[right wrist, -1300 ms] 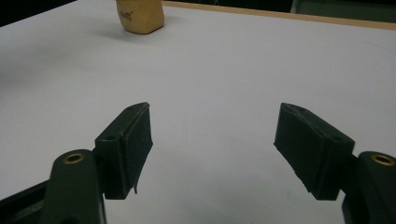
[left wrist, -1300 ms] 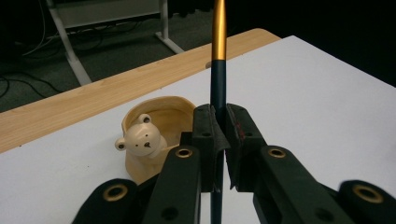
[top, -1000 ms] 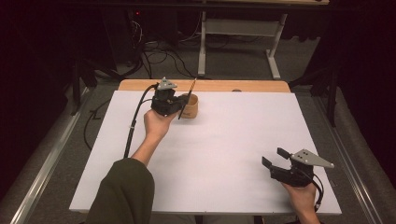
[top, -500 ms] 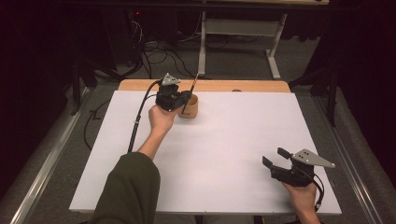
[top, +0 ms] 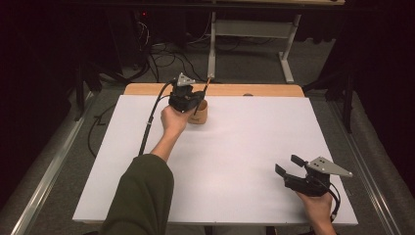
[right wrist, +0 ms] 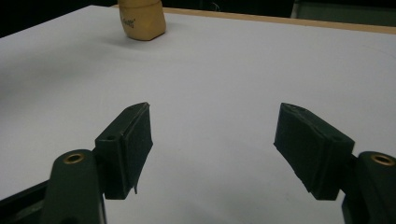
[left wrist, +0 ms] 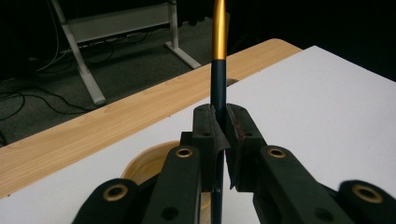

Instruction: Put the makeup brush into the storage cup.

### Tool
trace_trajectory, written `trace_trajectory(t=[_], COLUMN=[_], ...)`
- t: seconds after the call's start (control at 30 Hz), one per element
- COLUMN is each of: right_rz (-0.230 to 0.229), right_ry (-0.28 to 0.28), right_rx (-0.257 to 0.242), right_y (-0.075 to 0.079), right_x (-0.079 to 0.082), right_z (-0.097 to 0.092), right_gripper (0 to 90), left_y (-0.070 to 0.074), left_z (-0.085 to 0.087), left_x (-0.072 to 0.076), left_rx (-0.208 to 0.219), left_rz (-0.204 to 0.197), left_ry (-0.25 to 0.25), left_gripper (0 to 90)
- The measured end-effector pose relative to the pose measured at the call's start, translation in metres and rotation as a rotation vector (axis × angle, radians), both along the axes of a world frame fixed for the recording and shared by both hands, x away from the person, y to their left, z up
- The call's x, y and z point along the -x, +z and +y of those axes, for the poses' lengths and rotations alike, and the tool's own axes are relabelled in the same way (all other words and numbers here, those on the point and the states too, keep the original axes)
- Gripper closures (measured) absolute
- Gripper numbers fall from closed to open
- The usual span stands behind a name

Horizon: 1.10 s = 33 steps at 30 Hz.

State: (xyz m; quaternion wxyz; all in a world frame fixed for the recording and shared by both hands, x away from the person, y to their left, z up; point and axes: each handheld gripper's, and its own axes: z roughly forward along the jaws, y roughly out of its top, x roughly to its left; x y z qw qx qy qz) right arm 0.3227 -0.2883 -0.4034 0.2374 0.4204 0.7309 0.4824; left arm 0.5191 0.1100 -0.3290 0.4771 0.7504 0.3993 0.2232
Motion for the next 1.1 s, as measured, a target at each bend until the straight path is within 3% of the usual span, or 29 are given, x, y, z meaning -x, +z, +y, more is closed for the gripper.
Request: trace_trajectory(t=[0.13, 0.47, 0.63, 0.8, 1.1], right_rz=[0.004, 0.013, 0.008, 0.014, 0.019], right_ry=[0.000, 0.001, 0.008, -0.001, -0.005], right_rx=[0.000, -0.007, -0.005, -0.009, -0.014], right_y=[0.000, -0.001, -0.001, -0.001, -0.002], right_x=[-0.001, -0.001, 0.000, -0.001, -0.001], right_z=[0.000, -0.001, 0.000, -0.002, -0.002], right_gripper=[29.2, 29.2, 29.2, 29.3, 29.3], left_y=[-0.001, -0.011, -0.010, -0.012, -0.020], left_z=[-0.001, -0.001, 0.001, 0.001, -0.002], left_x=[-0.007, -0.018, -0.021, -0.022, -0.024], left_rx=[-0.008, 0.023, 0.069, 0.048, 0.015], left_rz=[-0.002, -0.013, -0.029, -0.050, -0.043], left_ry=[0.002, 0.043, 0.068, 0.086, 0.080], left_gripper=[83.0, 83.0, 83.1, 83.0, 82.9])
